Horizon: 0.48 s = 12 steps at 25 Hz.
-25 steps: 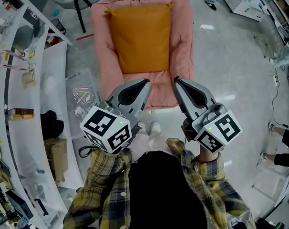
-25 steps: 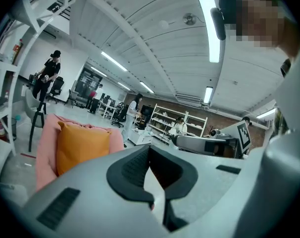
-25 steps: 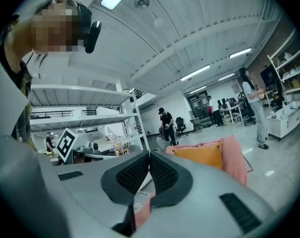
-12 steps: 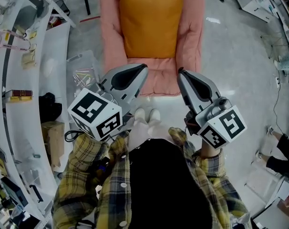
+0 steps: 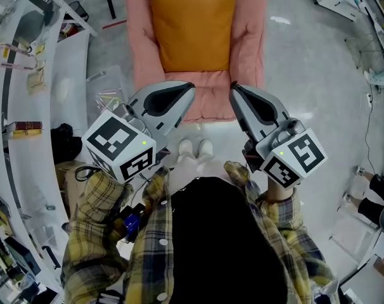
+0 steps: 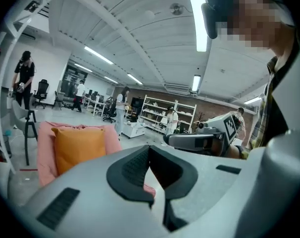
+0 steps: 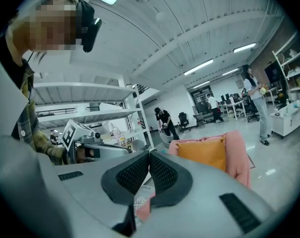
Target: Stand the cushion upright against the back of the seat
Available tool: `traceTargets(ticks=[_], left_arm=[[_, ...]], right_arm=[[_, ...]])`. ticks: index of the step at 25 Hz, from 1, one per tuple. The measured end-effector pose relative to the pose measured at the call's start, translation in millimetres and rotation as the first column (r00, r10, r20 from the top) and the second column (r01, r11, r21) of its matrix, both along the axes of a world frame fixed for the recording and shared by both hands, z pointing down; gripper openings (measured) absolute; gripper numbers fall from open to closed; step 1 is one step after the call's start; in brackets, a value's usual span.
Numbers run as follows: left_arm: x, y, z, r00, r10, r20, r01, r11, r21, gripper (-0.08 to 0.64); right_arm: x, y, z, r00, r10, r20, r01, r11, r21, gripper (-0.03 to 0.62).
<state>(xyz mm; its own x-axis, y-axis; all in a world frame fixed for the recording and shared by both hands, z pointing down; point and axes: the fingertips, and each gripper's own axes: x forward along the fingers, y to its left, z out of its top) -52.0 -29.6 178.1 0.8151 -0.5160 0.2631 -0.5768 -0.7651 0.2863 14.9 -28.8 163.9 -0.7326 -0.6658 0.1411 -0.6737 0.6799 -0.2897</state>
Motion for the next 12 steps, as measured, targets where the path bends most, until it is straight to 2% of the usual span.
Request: traceTargets(ticks=[3, 12], left_arm=[[14.1, 5.5, -3.6, 0.999, 0.034, -0.008, -0.034, 0.999, 0.014, 0.006], [21.1, 2.8, -10.0, 0.999, 0.011, -0.037, -0.010, 0.999, 0.035, 0.005]], right_arm=[[3.7, -0.4, 2.2, 1.000, 0.007, -0.005, -0.007, 1.000, 0.005, 0.020], [13.3, -1.5, 4.5, 1.000, 0.028, -0.002, -0.028, 0.999, 0.021, 0.018]])
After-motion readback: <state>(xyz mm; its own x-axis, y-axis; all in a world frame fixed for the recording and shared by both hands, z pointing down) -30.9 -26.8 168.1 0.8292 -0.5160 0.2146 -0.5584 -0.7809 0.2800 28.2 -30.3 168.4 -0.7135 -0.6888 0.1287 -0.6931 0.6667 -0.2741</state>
